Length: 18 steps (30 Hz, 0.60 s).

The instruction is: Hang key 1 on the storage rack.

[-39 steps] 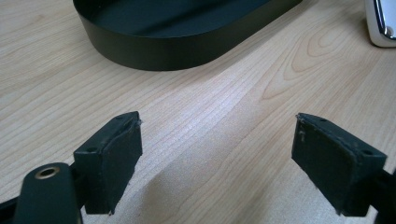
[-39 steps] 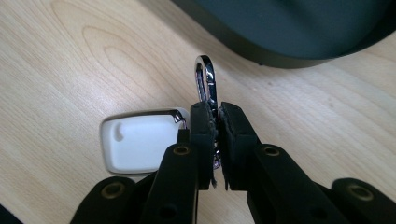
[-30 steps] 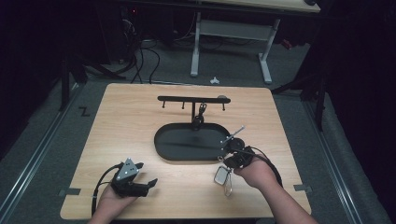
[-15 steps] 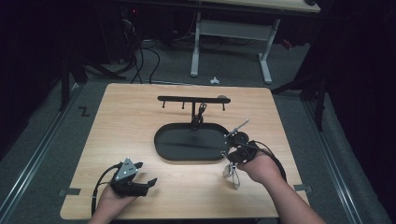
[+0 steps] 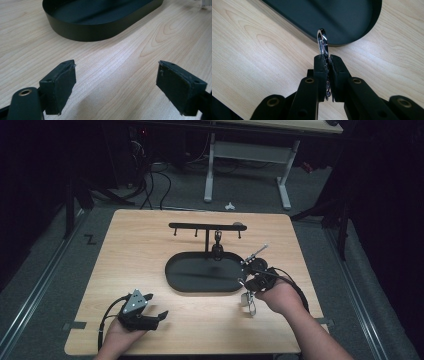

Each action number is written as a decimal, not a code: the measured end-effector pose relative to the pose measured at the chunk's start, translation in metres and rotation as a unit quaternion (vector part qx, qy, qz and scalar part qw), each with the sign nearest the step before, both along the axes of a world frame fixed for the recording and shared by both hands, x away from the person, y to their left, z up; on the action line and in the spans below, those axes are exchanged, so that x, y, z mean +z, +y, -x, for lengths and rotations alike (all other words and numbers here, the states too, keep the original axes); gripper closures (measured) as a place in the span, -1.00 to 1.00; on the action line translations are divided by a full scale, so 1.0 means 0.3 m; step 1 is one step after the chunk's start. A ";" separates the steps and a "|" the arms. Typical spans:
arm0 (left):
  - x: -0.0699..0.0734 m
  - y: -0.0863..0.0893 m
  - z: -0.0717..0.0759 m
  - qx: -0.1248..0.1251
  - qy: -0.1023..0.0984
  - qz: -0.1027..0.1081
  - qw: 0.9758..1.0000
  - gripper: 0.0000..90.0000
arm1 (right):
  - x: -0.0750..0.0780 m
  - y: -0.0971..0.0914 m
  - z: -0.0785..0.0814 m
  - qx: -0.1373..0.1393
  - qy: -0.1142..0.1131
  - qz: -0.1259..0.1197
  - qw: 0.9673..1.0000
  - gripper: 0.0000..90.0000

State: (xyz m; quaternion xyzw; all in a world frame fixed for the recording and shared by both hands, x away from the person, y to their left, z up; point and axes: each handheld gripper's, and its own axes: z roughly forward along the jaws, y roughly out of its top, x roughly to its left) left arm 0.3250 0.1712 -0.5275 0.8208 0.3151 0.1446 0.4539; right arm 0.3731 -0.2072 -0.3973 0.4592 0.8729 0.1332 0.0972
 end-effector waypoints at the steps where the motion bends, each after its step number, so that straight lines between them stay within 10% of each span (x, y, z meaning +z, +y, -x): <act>1: 0.001 0.000 0.000 0.000 0.000 0.001 1.000 -0.63 | 0.001 0.001 -0.001 0.001 -0.001 0.000 1.000 0.88; 18: 0.004 0.011 -0.004 0.002 -0.003 0.011 1.000 -0.64 | 0.037 0.003 -0.009 -0.003 -0.010 -0.006 1.000 0.88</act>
